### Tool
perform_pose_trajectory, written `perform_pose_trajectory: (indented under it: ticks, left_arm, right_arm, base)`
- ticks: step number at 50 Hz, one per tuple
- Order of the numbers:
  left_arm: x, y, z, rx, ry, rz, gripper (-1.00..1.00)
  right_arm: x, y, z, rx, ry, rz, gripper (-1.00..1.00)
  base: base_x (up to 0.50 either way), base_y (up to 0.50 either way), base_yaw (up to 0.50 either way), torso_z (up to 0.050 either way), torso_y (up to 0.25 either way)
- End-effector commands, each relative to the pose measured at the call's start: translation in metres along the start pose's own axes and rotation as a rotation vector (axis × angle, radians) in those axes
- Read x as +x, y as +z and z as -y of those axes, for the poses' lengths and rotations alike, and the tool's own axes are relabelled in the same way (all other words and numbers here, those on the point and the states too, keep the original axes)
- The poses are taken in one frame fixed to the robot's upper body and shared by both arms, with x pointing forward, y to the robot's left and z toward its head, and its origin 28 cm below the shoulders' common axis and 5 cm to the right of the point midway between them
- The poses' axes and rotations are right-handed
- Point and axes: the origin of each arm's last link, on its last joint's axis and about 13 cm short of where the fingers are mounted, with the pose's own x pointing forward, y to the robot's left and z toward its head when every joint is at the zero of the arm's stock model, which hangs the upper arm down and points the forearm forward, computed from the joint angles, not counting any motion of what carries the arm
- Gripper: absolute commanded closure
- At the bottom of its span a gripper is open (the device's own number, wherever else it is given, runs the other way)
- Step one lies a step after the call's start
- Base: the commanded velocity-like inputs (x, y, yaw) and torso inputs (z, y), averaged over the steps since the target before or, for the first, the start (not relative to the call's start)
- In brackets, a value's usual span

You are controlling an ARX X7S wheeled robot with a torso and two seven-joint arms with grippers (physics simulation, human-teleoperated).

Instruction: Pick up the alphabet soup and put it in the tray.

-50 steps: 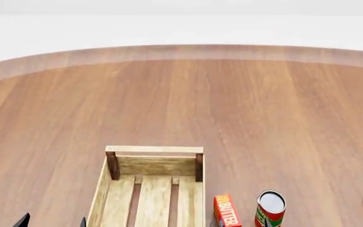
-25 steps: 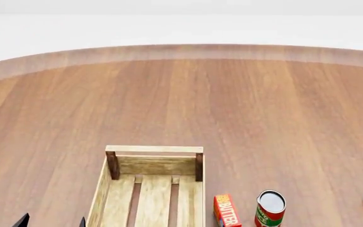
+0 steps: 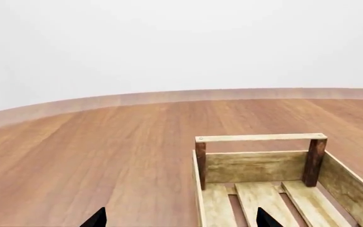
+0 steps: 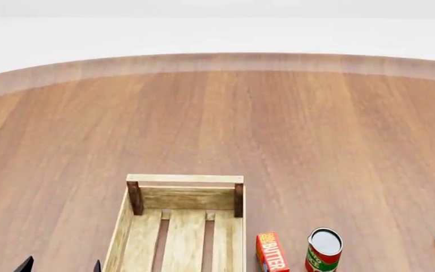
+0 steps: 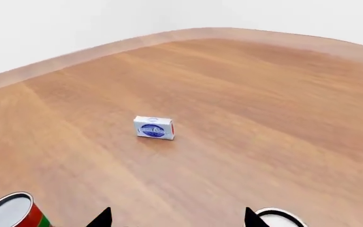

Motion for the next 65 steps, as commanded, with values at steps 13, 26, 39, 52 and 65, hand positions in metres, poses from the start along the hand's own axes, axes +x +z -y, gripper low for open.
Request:
perform_pose_trajectory:
  ticks: [13, 26, 39, 52, 65]
  left_arm:
    - [0.0, 0.0, 0.0, 0.0, 0.004, -0.004, -1.0]
    - [0.0, 0.0, 0.0, 0.0, 0.004, -0.004, -1.0]
    - [0.0, 0.0, 0.0, 0.0, 0.005, -0.001, -1.0]
    - [0.0, 0.0, 0.0, 0.0, 0.006, -0.001, -1.0]
    - [0.0, 0.0, 0.0, 0.001, 0.008, -0.001, -1.0]
  right_arm:
    - [-0.005, 0.003, 0.008, 0.102, -0.195, -0.059, -1.0]
    - [0.005, -0.004, 0.016, 0.094, -0.26, -0.062, -1.0]
    - [0.019, -0.009, 0.023, 0.102, -0.273, -0.105, -1.0]
    - [0.029, -0.016, 0.023, 0.08, -0.263, -0.175, -1.0]
    - [0.038, -0.019, 0.021, 0.076, -0.257, -0.203, -1.0]
  base:
    - [0.0, 0.0, 0.0, 0.0, 0.0]
    - [0.0, 0.0, 0.0, 0.0, 0.0]
    - [0.0, 0.0, 0.0, 0.0, 0.0]
    - [0.0, 0.0, 0.0, 0.0, 0.0]
    - [0.0, 0.0, 0.0, 0.0, 0.0]
